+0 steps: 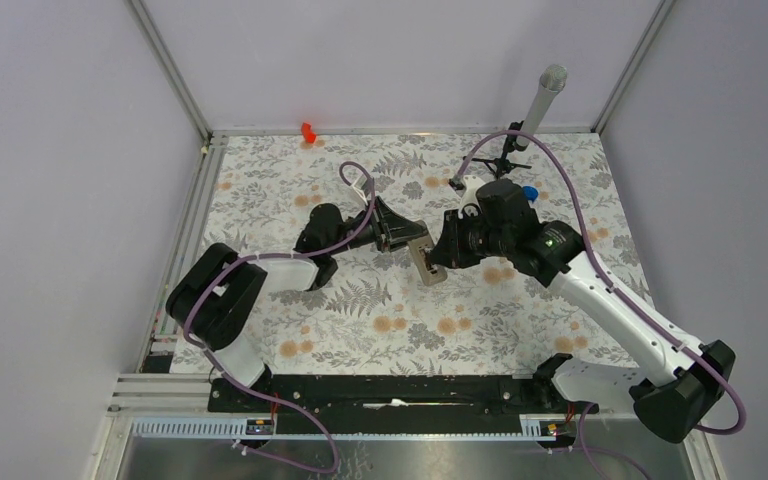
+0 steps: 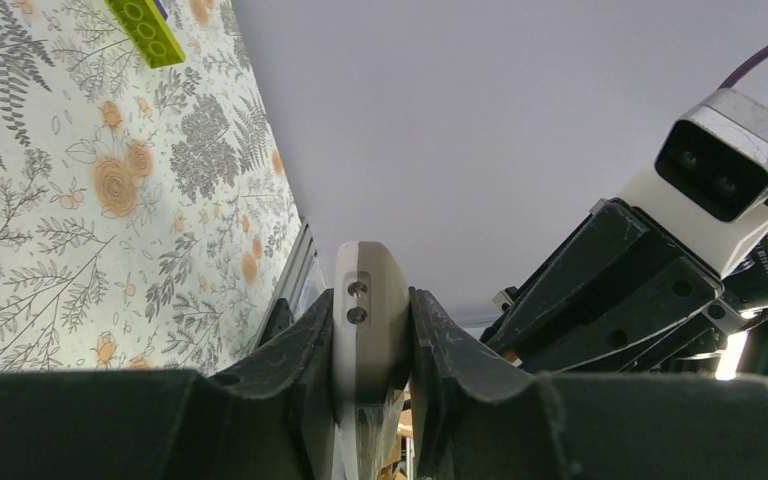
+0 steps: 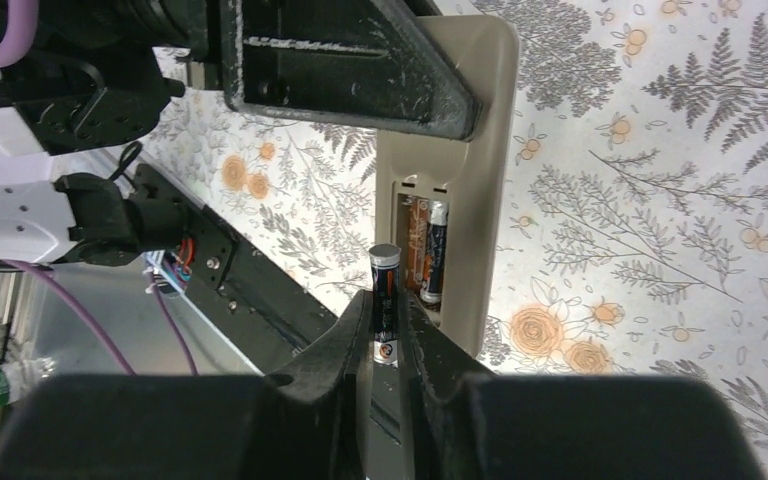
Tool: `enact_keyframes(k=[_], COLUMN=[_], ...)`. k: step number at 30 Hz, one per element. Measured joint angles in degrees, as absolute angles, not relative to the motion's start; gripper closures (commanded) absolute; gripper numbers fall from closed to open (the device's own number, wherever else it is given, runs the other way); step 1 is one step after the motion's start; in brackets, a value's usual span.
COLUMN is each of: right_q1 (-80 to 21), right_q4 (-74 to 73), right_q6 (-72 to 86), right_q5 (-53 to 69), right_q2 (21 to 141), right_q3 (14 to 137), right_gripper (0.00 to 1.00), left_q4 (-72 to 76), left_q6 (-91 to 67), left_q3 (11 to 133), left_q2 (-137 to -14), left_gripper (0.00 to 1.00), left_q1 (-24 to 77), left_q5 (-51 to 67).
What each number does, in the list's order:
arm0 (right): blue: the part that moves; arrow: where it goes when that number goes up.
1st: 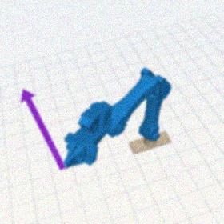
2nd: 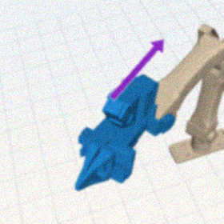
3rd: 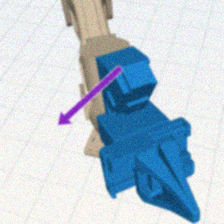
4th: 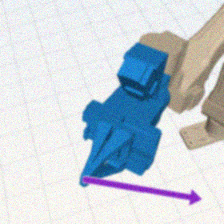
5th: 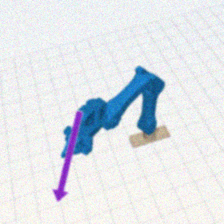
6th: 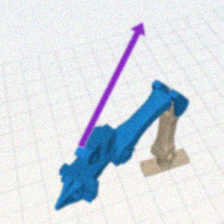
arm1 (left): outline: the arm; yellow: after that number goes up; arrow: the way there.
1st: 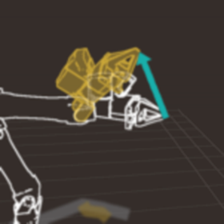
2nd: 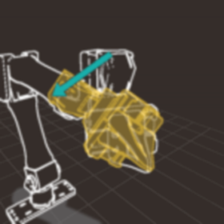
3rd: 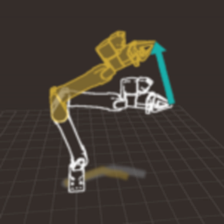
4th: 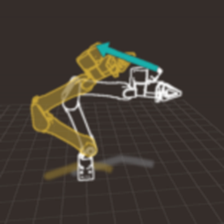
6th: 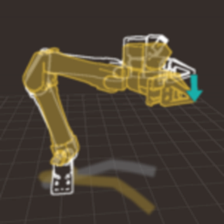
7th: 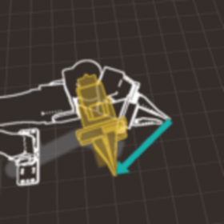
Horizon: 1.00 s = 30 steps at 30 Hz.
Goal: Load the batteries into the remote control
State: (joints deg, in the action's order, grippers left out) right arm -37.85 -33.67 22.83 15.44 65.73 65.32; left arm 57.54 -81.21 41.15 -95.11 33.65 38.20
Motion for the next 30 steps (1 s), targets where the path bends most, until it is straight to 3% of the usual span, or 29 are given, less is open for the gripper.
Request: enact_keyframes(k=[30], right_q1=[-39.0], right_q4=[-35.31], right_q6=[20.84], right_q5=[12.6], right_q2=[69.41], right_q3=[67.33], right_gripper=[0.64], left_q4=[63.53], left_q6=[-84.47], left_q3=[41.15], left_q2=[-97.71], left_gripper=[1.0], left_q1=[34.24], left_q5=[38.33])
